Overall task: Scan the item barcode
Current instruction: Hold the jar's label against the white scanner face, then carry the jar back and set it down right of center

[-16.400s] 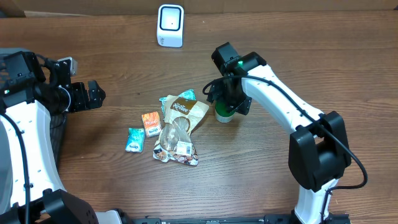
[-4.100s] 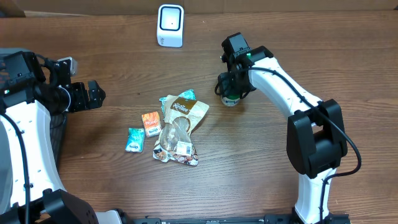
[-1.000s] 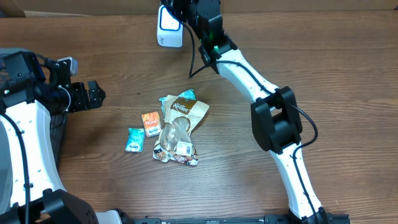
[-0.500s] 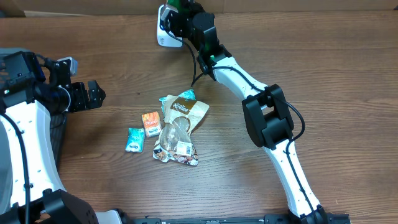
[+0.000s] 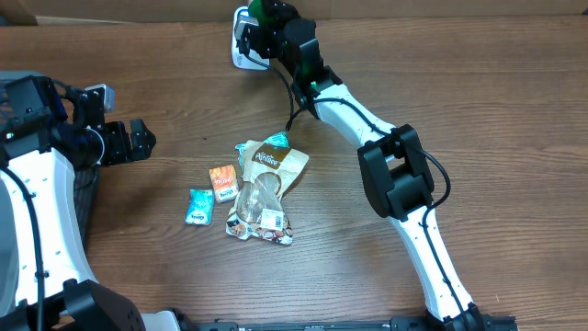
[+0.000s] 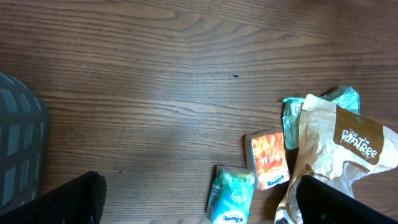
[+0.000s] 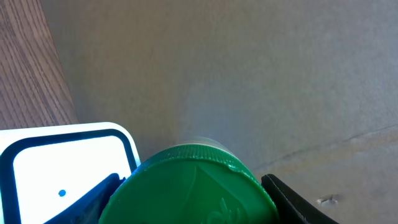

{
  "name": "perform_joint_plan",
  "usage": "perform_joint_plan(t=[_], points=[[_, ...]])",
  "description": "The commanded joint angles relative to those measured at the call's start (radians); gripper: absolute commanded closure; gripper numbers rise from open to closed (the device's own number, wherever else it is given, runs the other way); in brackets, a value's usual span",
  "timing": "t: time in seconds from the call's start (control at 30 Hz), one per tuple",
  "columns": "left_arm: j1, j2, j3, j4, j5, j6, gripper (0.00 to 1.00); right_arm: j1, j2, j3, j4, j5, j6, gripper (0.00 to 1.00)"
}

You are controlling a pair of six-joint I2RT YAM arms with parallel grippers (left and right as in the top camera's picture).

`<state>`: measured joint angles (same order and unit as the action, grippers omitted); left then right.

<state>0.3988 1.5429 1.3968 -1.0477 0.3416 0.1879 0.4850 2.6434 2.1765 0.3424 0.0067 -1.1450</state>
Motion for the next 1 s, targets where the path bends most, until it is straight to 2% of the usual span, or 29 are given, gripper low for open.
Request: perform_joint_plan(t=[0.0,0.07,0.2,0.4,0.43,0.57,0.7,0.77,0.9,0.97], points=[[-0.007,0.000,0.019,0.001,0.014,0.022,0.00,0.004,-0.027,0.024,0.027,-0.002,0.016,0.51],[-0.006,0.000,0.019,0.001,0.014,0.022,0.00,0.008,-0.037,0.024,0.040,-0.002,0.074,0.51],[-0.006,0.000,0.019,0.001,0.014,0.022,0.00,0.010,-0.116,0.024,0.016,-0.002,0.280,0.51],[-0.006,0.000,0.019,0.001,0.014,0.022,0.00,0.023,-0.299,0.024,-0.195,-0.006,0.575,0.51],[-0.006,0.000,0.019,0.001,0.014,0.022,0.00,0.025,-0.368,0.024,-0.308,-0.028,0.683,0.51],[-0.006,0.000,0.019,0.001,0.014,0.022,0.00,0.016,-0.554,0.024,-0.688,-0.169,0.904,0.51],[-0.006,0.000,0.019,0.001,0.014,0.022,0.00,-0.014,-0.676,0.024,-1.051,-0.302,0.940,0.53],[-0.006,0.000,0.019,0.001,0.014,0.022,0.00,-0.048,-0.735,0.024,-1.303,-0.317,0.940,0.56],[-0.006,0.000,0.019,0.001,0.014,0.022,0.00,-0.103,-0.730,0.019,-1.575,-0.255,0.946,0.54],[-0.006,0.000,0.019,0.001,0.014,0.022,0.00,-0.133,-0.711,0.000,-1.670,-0.203,1.001,0.53]])
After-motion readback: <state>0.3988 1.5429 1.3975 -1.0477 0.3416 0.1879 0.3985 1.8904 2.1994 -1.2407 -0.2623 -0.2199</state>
